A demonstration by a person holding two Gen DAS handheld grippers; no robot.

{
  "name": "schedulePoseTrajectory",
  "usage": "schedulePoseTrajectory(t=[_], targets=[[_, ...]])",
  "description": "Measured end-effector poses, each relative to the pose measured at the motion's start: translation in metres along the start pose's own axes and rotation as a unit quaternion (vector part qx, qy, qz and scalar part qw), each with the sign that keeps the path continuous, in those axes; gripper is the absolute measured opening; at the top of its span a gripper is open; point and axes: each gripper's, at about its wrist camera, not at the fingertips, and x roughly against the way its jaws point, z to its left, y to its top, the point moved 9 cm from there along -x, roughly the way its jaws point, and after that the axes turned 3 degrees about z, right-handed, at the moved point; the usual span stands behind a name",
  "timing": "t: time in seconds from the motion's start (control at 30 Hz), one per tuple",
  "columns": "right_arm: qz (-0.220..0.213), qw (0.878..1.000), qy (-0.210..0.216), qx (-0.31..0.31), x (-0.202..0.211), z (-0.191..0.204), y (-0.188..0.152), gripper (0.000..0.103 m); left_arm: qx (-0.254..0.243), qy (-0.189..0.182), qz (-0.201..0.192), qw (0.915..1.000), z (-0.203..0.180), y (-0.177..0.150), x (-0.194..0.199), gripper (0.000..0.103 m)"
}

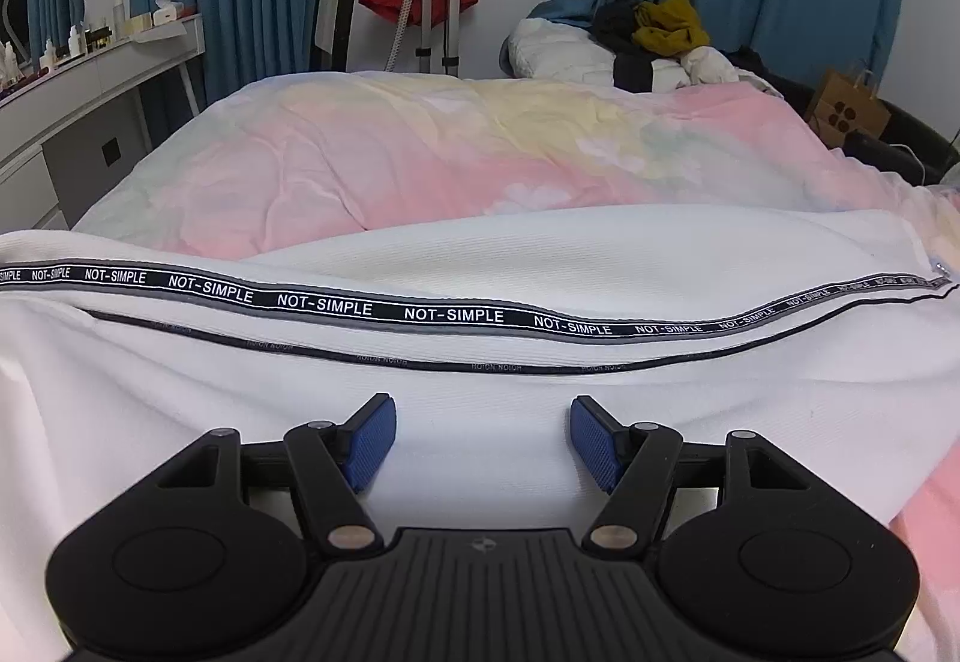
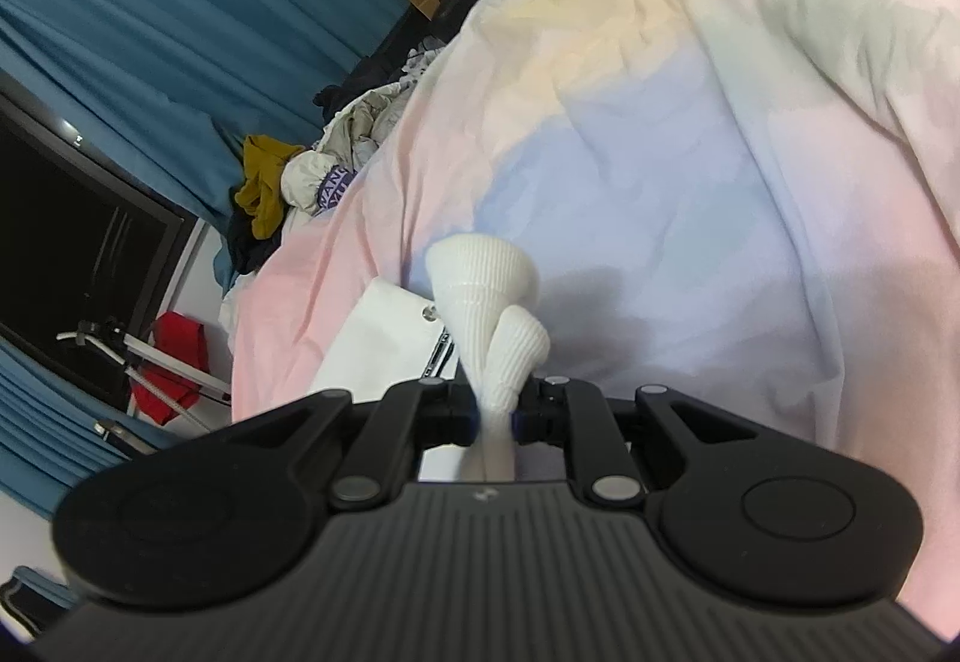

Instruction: Fold clothes

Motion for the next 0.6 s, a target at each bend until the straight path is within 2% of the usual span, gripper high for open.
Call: schedulePoseTrajectory(t=[0.37, 0.5, 0.6], targets=[[-0.037, 0.998, 0.004, 0.060, 0.016, 0.033, 0.002, 0.013, -0.001, -0.005, 0.004, 1.0000, -0.001, 0.000, 0.002, 0.067], [-0.067, 0.991, 0.057, 0.100, 0.040, 0.078, 0.004, 0.013, 0.014, -0.018, 0.004, 0.9997, 0.001, 0.006, 0.006, 0.067], [-0.086, 0.975, 0.107, 0.177, 0.065, 0.140, -0.014, 0.013, 0.047, -0.045, -0.018, 0.9977, 0.005, 0.019, 0.021, 0.066]])
